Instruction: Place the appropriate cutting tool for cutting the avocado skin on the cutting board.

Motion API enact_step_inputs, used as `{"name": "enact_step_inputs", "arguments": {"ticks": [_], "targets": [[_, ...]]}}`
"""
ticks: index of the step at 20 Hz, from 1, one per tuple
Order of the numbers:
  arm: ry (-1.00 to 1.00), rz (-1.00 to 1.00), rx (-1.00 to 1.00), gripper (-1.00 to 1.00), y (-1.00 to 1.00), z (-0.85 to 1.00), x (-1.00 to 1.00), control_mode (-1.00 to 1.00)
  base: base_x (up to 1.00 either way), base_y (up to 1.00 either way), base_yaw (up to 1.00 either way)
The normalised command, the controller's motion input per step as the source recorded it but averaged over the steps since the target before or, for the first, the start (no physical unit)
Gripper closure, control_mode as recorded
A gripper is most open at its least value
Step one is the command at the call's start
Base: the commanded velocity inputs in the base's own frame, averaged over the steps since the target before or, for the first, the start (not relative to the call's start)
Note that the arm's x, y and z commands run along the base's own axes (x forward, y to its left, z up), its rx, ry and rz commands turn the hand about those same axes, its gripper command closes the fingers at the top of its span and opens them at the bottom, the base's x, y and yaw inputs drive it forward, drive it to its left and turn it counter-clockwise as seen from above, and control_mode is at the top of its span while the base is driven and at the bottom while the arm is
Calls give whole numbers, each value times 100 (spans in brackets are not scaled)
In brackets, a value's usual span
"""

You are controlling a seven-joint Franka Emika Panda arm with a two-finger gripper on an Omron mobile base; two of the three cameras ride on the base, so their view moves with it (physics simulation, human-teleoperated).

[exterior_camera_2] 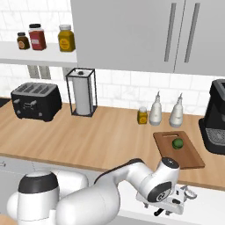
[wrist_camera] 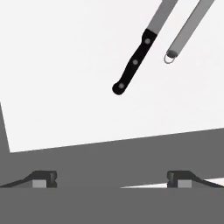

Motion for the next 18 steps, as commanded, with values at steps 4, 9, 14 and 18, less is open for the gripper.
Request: {"name": "enact_step_inputs", "arguments": {"ticks": [4,9,14,18], "targets": [[0,4,-4,-100,0,-9,1,-100,0,0,0],[0,4,-7,-100,5,-30,0,-100,0,0,0],[0,3,-5,-100,3,-15,0,-100,0,0,0],[0,3,-3,-100,0,-6,-2,-100,0,0,0]]}}
